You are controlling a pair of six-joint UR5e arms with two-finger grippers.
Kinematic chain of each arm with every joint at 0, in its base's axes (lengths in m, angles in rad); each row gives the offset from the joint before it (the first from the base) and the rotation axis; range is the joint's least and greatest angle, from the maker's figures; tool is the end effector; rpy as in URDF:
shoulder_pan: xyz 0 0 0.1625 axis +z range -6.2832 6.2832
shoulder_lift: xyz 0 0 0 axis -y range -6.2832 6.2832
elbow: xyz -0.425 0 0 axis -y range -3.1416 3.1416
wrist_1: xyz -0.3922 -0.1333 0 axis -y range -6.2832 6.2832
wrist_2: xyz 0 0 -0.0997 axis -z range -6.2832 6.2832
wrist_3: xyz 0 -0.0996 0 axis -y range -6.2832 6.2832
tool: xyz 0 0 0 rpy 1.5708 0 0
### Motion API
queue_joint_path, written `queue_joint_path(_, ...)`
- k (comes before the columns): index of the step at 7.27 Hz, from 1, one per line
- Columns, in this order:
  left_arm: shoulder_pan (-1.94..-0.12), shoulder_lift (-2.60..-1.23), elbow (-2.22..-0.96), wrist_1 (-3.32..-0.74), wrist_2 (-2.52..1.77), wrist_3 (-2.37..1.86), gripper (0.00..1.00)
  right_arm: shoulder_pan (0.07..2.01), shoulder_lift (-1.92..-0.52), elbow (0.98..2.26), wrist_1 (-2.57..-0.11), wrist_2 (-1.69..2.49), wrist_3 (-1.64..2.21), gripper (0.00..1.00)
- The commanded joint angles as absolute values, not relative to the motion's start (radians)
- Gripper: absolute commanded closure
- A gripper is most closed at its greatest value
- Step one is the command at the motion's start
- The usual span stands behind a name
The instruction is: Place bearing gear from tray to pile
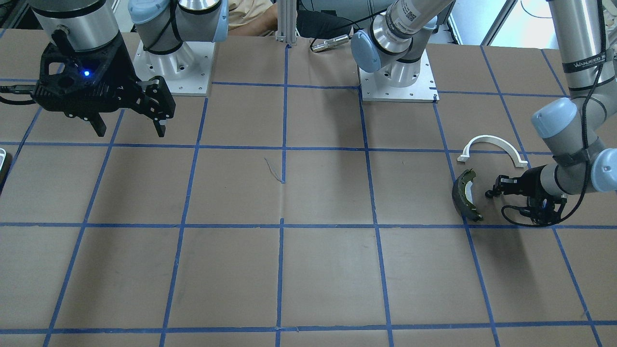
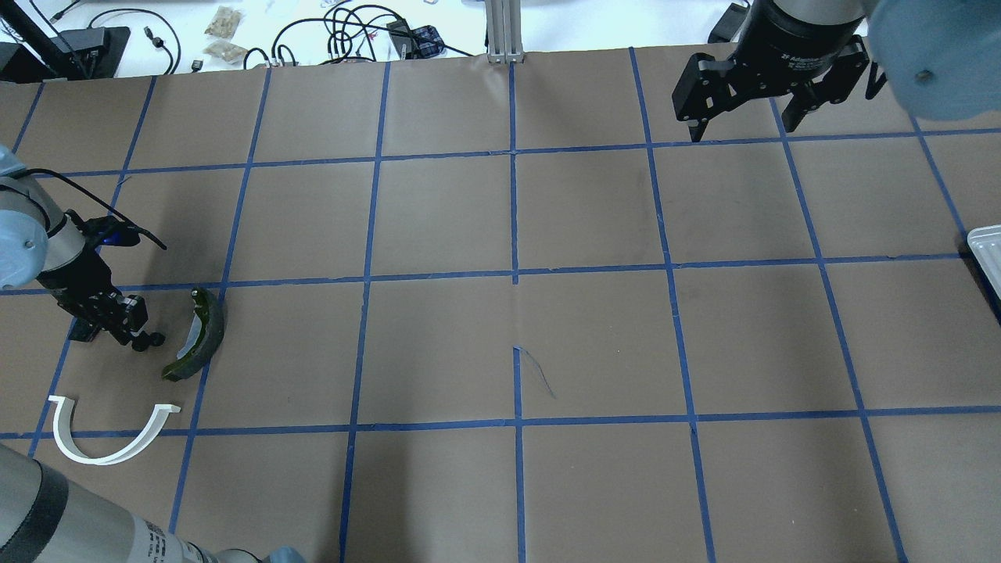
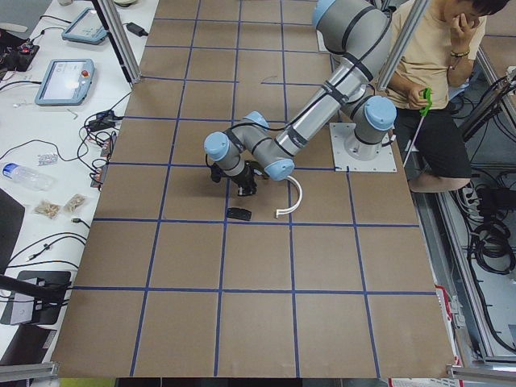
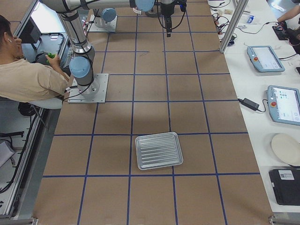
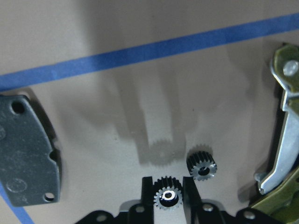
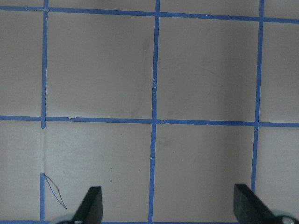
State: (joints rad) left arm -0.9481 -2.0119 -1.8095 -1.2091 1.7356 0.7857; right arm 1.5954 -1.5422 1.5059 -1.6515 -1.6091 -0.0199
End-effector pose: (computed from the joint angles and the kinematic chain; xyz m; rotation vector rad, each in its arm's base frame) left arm 0.2260 -0.5153 0.1758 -0.2852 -3.0013 -0.5297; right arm 0.1421 -0.5114 0.5144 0.0655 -3.0976 0.1816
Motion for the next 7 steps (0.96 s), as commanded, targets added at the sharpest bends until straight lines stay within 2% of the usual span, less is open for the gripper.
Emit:
queue_joint_path(1, -0.948, -2.010, -1.812, -1.209, 1.736, 0.784, 0.29, 1.595, -1.542, 1.502, -1.652, -1.609, -0.020, 0.00)
queue_joint_path(4, -0.972, -1.967, -1.735, -1.260, 1.740, 0.712, 0.00, 1.595, -1.543, 1.509, -1.652, -1.608, -0.020, 0.00)
queue_joint_path(6, -1.023, -1.930, -1.549, -1.508, 1.724, 0.532, 0.00, 1.595, -1.546, 1.506, -1.652, -1.612, -0.020, 0.00)
queue_joint_path(7, -1.128, -1.902, -1.460, -1.598, 1.723, 0.412, 0.00, 1.594, -1.545, 1.503, -1.652, -1.612, -0.020, 0.00)
